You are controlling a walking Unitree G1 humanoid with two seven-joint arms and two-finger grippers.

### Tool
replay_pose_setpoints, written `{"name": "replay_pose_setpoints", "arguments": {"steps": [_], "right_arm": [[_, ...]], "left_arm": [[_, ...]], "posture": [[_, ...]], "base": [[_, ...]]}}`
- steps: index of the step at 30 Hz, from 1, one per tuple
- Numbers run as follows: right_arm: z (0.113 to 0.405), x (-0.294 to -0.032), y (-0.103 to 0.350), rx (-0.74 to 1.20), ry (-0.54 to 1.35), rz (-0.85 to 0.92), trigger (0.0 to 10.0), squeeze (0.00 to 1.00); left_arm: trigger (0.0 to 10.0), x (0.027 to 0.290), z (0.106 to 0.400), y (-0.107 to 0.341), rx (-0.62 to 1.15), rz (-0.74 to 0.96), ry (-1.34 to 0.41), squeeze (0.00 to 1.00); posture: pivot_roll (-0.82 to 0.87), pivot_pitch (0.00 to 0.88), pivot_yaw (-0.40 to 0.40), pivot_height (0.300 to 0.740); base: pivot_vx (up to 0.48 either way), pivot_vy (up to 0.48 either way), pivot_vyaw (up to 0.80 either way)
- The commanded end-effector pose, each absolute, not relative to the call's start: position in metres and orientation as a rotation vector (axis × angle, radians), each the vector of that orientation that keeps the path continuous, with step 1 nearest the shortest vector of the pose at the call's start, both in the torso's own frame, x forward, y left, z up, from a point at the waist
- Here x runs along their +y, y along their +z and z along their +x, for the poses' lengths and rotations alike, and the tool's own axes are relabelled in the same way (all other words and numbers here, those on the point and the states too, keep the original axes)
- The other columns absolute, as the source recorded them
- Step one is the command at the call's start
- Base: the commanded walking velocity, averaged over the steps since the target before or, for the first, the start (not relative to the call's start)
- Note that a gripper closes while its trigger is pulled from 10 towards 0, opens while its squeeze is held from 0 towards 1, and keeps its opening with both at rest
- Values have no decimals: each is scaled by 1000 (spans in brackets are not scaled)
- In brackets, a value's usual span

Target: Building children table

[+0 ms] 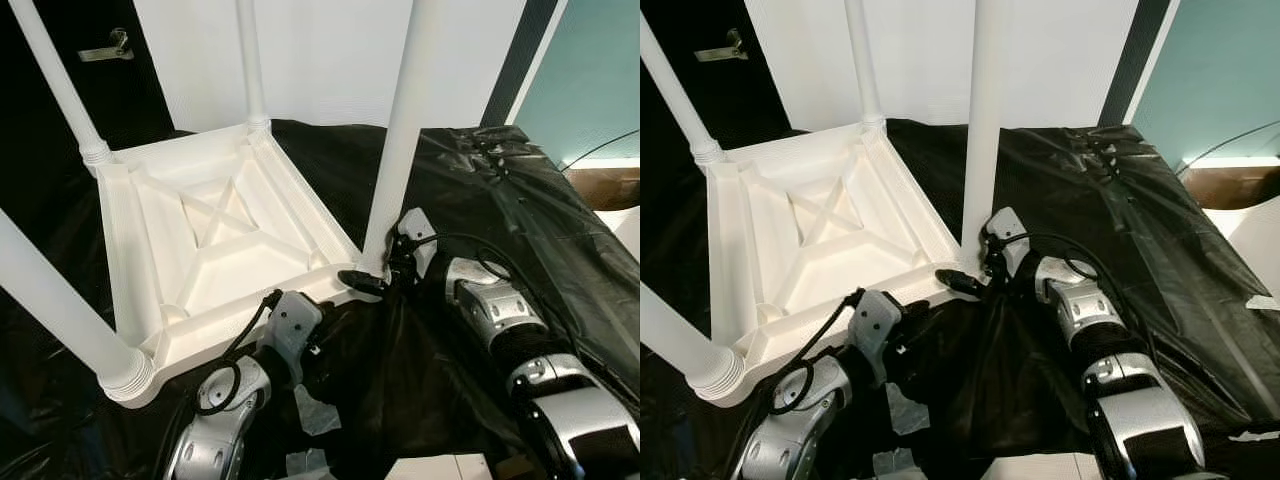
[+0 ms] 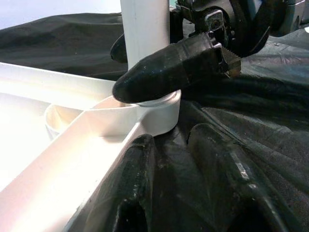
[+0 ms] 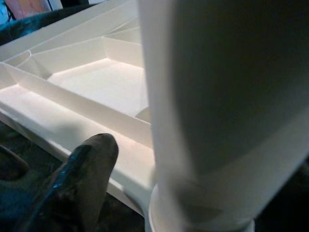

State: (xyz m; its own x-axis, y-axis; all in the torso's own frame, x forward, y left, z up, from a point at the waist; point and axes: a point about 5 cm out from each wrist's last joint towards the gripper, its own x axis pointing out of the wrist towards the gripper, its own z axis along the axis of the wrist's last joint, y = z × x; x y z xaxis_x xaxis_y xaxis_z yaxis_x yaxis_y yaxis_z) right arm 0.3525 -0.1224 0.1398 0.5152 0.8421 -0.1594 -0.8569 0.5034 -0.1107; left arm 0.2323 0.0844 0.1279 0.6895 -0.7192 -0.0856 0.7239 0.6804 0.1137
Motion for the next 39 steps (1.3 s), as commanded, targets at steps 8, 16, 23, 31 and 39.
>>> {"name": "replay_pose_setpoints", "arguments": {"steps": [8,16,23,31,39], "right_arm": [[351,-129,134,112,1037,-215,0,0],[347,-131,123,126,887,-185,10000,0],[342,-123,116,114,741,-169,10000,0],[341,-123,113,130,670,-145,10000,0],[326,-105,96,225,140,24,10000,0]], "left_arm": [[10000,88,234,129,34,136,-725,0],[10000,86,234,129,37,130,-731,0],[10000,85,234,129,40,125,-742,0],[10000,85,234,129,40,125,-744,0],[10000,82,236,129,37,120,-758,0]], "posture": [[150,30,-43,740],[136,40,-38,740],[122,42,-32,740],[118,44,-30,740],[111,44,-33,740]], "base": [[0,0,0],[0,0,0],[0,0,0],[0,0,0],[0,0,0]]}}
